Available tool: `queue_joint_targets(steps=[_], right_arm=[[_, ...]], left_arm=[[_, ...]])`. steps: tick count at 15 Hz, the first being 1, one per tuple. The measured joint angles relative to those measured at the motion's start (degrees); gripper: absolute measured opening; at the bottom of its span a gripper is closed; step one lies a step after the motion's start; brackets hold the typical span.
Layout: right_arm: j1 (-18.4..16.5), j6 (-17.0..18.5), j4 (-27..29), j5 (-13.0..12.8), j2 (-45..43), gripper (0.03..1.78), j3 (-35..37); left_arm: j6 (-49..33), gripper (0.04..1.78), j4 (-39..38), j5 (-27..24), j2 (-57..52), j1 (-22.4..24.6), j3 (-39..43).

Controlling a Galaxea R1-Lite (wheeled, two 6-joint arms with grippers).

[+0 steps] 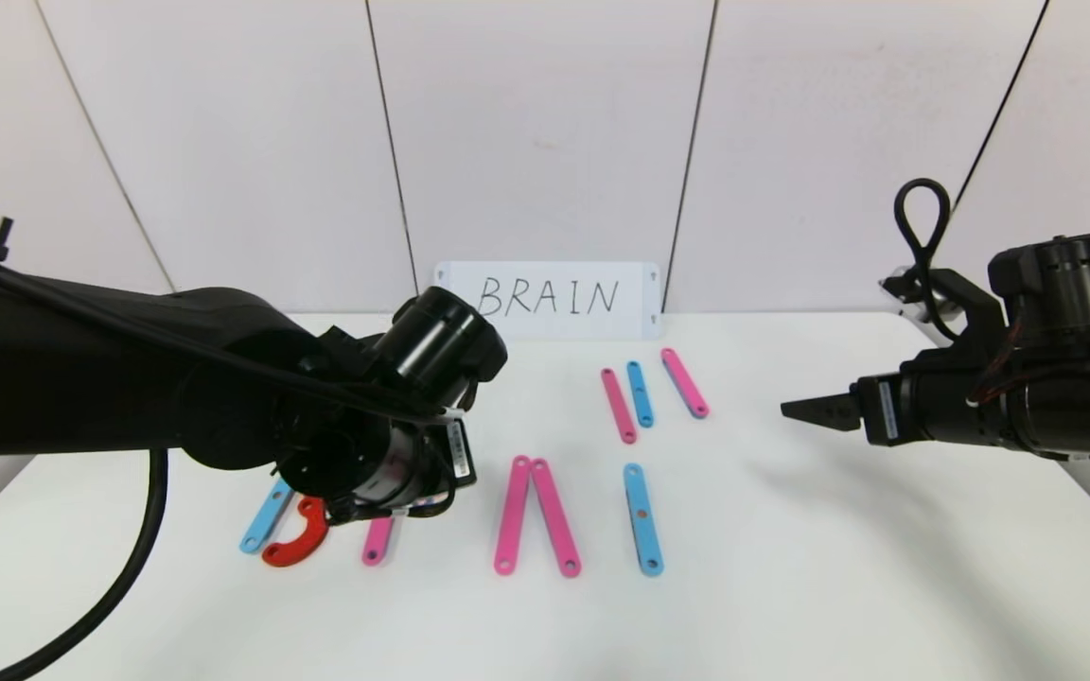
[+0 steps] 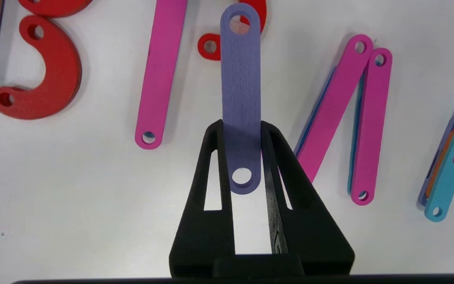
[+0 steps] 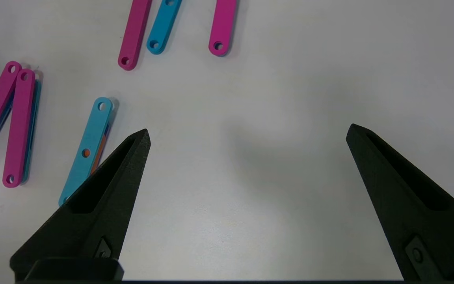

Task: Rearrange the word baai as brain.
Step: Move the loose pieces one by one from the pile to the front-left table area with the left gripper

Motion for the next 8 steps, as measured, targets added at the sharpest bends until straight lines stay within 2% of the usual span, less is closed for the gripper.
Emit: queue_joint_targets(steps=[8], right_arm=[[0.1,0.0,0.0,0.0,0.3,1.74,0.0]], left_arm=[[-3.3,0.27,-4.1,-0.4,0.8,-1.3,7.8]])
